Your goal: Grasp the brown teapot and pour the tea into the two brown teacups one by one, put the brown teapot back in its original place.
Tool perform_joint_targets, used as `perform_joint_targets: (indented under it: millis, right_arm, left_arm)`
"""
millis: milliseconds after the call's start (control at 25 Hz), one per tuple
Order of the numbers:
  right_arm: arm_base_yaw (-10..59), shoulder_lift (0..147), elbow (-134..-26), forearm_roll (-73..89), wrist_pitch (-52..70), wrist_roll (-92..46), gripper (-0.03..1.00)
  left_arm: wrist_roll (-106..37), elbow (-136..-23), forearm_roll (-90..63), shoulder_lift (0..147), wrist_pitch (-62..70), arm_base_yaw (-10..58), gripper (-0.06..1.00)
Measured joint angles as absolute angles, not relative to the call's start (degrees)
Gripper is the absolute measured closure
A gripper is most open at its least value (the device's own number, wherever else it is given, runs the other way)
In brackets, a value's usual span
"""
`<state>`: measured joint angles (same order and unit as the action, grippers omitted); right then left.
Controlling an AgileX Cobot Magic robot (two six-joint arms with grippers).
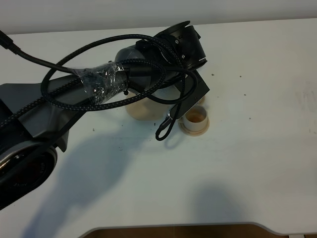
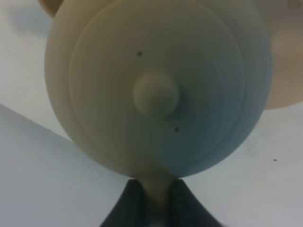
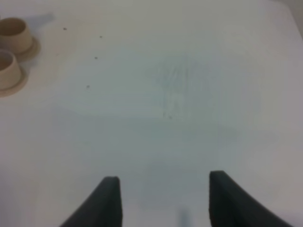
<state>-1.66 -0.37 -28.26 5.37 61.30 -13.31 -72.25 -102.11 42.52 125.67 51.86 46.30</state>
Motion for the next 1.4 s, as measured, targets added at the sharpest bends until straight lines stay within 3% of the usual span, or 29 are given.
perform_joint_targets:
  millis: [1400]
  right_arm:
    - [-1.7, -0.4, -28.3, 5.4, 61.3, -13.3, 0.53]
  left_arm:
    - [-72.9, -102.1, 48.7, 125.7, 51.8, 47.9, 0.83]
